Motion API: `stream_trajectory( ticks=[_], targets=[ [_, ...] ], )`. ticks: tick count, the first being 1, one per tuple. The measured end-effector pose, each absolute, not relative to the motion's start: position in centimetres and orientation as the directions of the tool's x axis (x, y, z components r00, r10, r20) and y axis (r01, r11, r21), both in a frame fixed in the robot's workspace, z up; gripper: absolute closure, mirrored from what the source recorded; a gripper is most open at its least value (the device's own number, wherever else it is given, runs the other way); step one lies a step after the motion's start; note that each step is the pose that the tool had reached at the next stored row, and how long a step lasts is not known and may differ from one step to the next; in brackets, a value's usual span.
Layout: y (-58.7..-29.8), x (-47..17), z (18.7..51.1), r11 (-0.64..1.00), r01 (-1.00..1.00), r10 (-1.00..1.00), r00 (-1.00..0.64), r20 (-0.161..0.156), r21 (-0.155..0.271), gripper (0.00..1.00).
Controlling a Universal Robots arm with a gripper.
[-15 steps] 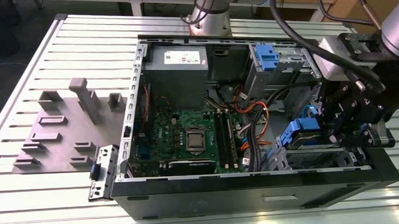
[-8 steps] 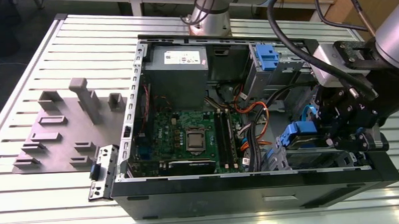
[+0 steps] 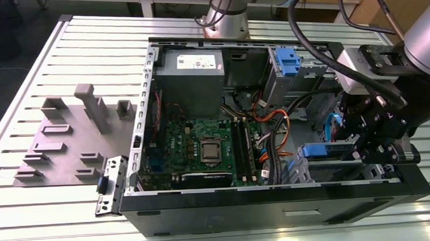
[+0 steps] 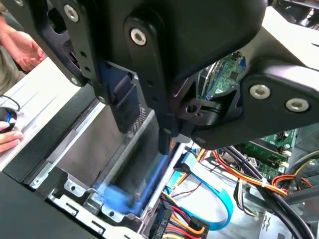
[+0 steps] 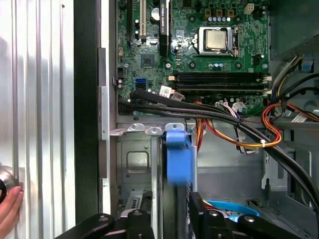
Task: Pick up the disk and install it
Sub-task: 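Insert the disk into the insertion slot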
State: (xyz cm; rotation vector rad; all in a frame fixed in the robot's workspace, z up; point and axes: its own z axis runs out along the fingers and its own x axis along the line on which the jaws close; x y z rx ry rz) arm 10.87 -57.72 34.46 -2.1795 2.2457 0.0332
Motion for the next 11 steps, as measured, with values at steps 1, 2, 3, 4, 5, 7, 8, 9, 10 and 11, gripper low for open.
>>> stream_trajectory(
  ticks=[1, 2, 3, 4, 5, 7, 8, 9, 10, 11],
  targets=[
    [-57.71, 10.87, 34.47, 0.030, -1.000, -0.999, -0.030, -0.023, 0.007, 0.58],
    [-57.72, 10.87, 34.47, 0.030, -1.000, -0.999, -0.030, -0.023, 0.007, 0.58],
    [-57.72, 10.87, 34.48, 0.030, -1.000, -0.999, -0.030, -0.023, 0.007, 0.58],
    [-57.72, 10.87, 34.47, 0.030, -1.000, -0.999, -0.030, -0.023, 0.007, 0.58],
    [-57.72, 10.85, 34.46, 0.030, -1.000, -0.999, -0.030, -0.023, 0.006, 0.58],
    [-57.71, 10.76, 34.40, 0.030, -1.000, -0.999, -0.030, -0.026, 0.000, 0.58],
    [-57.71, 10.71, 34.35, 0.030, -1.000, -0.999, -0.030, -0.028, -0.003, 0.58],
    [-57.70, 10.66, 34.29, 0.030, -1.000, -0.999, -0.030, -0.030, -0.006, 0.58],
    [-57.68, 10.63, 34.26, 0.030, -1.000, -0.999, -0.030, -0.031, -0.008, 0.58],
    [-57.62, 10.62, 34.23, 0.030, -1.000, -0.999, -0.030, -0.031, -0.009, 0.58]
  ],
)
